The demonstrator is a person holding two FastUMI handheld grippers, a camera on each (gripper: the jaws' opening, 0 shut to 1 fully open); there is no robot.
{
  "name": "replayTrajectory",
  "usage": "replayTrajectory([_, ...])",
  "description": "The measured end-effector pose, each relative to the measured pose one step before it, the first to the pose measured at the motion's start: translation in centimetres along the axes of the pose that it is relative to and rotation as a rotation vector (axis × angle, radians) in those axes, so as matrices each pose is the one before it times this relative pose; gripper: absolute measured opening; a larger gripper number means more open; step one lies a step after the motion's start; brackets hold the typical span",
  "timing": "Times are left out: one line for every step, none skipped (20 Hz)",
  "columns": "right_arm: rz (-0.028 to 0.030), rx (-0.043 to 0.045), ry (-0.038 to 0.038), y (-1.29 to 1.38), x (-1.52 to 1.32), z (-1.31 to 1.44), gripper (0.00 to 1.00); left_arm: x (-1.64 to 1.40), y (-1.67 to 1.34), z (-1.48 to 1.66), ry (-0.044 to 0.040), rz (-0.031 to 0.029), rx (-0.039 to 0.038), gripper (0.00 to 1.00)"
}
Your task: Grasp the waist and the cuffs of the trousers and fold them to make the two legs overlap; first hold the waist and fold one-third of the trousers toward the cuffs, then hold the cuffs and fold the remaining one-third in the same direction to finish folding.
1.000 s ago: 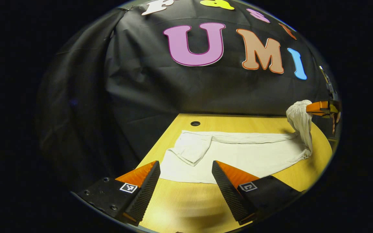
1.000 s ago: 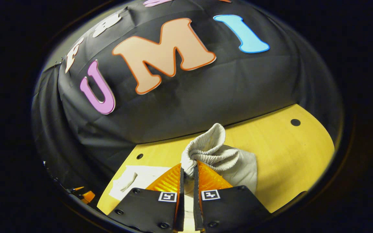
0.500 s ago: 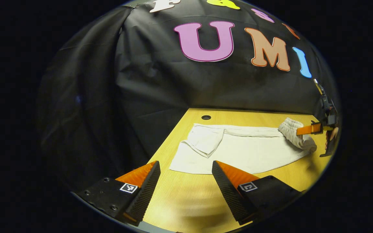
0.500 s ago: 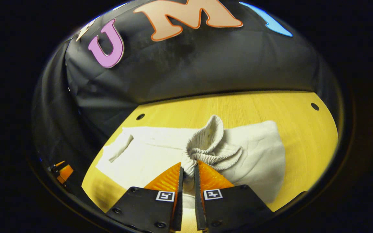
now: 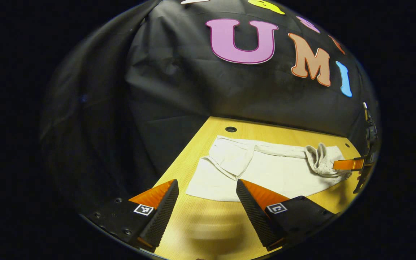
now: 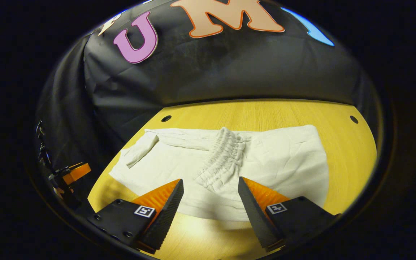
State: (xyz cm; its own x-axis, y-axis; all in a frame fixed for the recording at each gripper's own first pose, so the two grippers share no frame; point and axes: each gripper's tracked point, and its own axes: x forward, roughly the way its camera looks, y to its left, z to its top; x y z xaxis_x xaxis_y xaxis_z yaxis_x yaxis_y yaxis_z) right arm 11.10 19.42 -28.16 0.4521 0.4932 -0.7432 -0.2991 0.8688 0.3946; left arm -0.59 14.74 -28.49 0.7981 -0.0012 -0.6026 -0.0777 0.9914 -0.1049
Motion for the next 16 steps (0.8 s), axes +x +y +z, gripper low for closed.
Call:
replayTrajectory([-0.00975, 0.00517, -0.00759, -0.504, -0.404, 0.657, 0.91, 0.855, 0.22, 0.312, -0.00133, -0.01954, -0.00917, 0.98])
replayTrajectory([-0.01239, 0.00662, -0.00615, -0.184, -0.804, 0.839, 0.92, 0.851, -0.125, -0.101, 0.00372, -0.02374, -0.01086, 0.97])
replayTrajectory([-0.01467, 0.00987, -0.00721, -0.535, -0.645, 0.8, 0.92, 0.788, 0.067, 0.179, 0.0039, -0.02217, -0.00756, 0.97])
replayTrajectory([-0.01456, 0.01177, -0.00808, -0.667, -1.02, 0.727, 0.91, 1.339, 0.166, 0.147, 0.00379, -0.02266, -0.00536, 0.95])
replayTrajectory([-0.01637, 0.01136, -0.0078, -0.66, -0.521, 0.665, 0.92, 1.086, 0.032, 0.255, 0.00409, -0.02525, -0.00523, 0.95])
replayTrajectory([-0.01737, 0.01049, -0.00665, -0.553, -0.881, 0.556, 0.92, 1.293, -0.156, 0.233, 0.00803, -0.02544, -0.00352, 0.95])
replayTrajectory([-0.01613, 0.00852, -0.00631, -0.541, -0.631, 0.616, 0.97, 1.018, -0.126, 0.082, 0.00778, -0.02566, 0.00473, 0.95])
replayTrajectory([-0.01524, 0.00567, -0.00483, -0.265, -0.442, -0.034, 0.97, 1.278, -0.103, 0.012, 0.00593, -0.01962, 0.01267, 0.95])
replayTrajectory([-0.01581, 0.00296, -0.00248, -0.332, -0.144, -0.195, 0.96, 1.143, 0.031, 0.124, 0.00648, -0.01502, 0.01797, 0.95])
replayTrajectory([-0.01482, 0.0016, -0.00027, -0.298, -0.119, -0.239, 0.96, 1.13, 0.058, 0.107, 0.00773, -0.01392, 0.01881, 0.95])
replayTrajectory([-0.0131, -0.00066, 0.00283, -0.376, -0.342, -0.37, 0.96, 1.121, -0.029, 0.038, 0.0091, -0.01135, 0.01748, 0.95])
replayTrajectory([-0.01416, -0.0002, 0.00519, -0.478, -0.229, -0.293, 0.96, 1.094, -0.166, -0.107, 0.01305, -0.01475, 0.01709, 0.95])
replayTrajectory([-0.01199, 0.00063, 0.00269, -0.422, -0.274, -0.132, 0.96, 1.028, -0.05, -0.054, 0.01156, -0.01457, 0.00978, 0.95])
replayTrajectory([-0.01074, -0.00061, 0.0017, -0.374, -0.309, -0.273, 0.92, 0.976, 0.075, -0.174, 0.0161, -0.00927, 0.00823, 0.95])
replayTrajectory([-0.01163, -0.00245, 0.00265, -0.488, -0.209, -0.092, 0.92, 0.999, 0.307, -0.206, 0.01614, 0.00167, 0.00884, 0.95])
replayTrajectory([-0.01179, -0.00314, 0.00496, -0.441, -0.199, -0.289, 0.96, 0.772, 0.148, -0.346, 0.0143, 0.00239, 0.00856, 0.96])
